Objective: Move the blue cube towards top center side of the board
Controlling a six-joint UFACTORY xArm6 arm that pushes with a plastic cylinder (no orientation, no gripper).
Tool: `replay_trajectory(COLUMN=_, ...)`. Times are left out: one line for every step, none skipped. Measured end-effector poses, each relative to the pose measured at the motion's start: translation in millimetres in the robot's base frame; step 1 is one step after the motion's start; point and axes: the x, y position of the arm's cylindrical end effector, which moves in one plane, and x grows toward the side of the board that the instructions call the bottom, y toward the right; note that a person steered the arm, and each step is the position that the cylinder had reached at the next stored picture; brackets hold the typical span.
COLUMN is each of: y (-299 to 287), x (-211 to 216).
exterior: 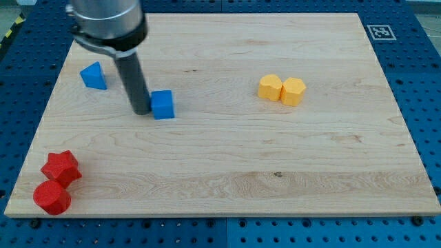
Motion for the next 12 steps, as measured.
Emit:
replay_trajectory(y=20.2, x=4.1)
replay_trajectory(y=32.5, x=30.8)
replay_trajectory(y=61.1, x=21.7)
replay_trajectory(y=62.9, x=-12.9)
replay_trajectory(y=66.0, x=-42.0)
replay_trajectory(y=101.6, x=-46.8)
replay_trajectory(y=133.7, x=-41.8)
replay_trajectory(y=140.4, x=-57.3)
replay_trajectory(y=130.0, x=-59.8)
replay_trajectory(y=120.8, x=-28.1)
replay_trajectory(y=105.9, x=-24.6)
replay_trajectory(y=97.8, x=-59.2)
